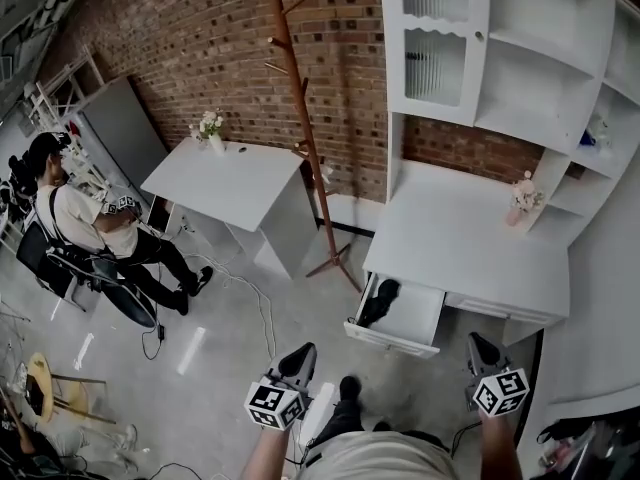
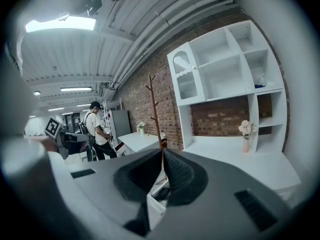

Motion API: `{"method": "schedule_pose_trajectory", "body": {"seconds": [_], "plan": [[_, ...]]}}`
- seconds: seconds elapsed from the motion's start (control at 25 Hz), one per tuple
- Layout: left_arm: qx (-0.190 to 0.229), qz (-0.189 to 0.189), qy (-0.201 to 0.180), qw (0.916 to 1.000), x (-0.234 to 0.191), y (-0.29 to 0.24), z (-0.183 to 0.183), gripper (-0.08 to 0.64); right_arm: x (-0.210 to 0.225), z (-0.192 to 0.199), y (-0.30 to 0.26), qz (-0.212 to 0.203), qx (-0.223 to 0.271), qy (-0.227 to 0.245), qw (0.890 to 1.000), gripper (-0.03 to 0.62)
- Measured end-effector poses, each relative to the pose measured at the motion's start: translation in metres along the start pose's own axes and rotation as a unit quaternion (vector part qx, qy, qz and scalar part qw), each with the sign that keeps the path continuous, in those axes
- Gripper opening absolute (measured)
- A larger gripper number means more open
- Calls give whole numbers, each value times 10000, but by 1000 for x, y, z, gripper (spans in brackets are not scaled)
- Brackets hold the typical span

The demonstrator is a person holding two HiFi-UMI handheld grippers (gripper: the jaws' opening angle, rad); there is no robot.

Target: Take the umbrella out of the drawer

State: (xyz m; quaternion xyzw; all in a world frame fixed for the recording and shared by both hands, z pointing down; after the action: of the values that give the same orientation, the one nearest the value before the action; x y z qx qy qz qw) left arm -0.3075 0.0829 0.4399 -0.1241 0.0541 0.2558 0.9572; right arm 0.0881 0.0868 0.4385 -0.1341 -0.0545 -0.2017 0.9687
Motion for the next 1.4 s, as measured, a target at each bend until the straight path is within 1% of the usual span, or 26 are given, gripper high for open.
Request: {"method": "schedule_pose_trajectory", "body": {"seconds": [0.36,0.68,0.84,1.04,1.24,1.4], "plan": [[-181,376,22,9991,-47,-64,-17,26,2,-16,-48,367,-77,-73,9993,31],[-461,836,-135,9953,-74,-118,-21,26,1,-17,-78,737,-225,-204,9968,31],[-582,1054,-245,9924,-91,-142,-20,26,-3,-17,-93,908,-283,-234,9952,31],[-720,1387,-241,9874,-107,-167,-15,26,-14,-12,-103,1174,-345,-305,9920,31],[-845,1759,-283,9804,-112,-187,-11,26,-25,-7,-105,1414,-401,-361,9885,31],[-899,1941,-308,9764,-109,-199,-9,26,-28,-4,-107,1505,-435,-396,9869,31]]}}
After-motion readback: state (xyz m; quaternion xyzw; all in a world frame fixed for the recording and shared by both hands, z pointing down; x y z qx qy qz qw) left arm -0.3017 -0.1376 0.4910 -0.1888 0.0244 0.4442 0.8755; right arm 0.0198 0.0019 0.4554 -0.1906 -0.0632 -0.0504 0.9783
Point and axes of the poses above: the fingertips, and each gripper's own axes: y backward along the fingers, x to its right, z out of its underside, the point moved 4 cm from there along y, backward along the fingers, and after that the axes turned 1 degree about -z, right-handed, at the moved point
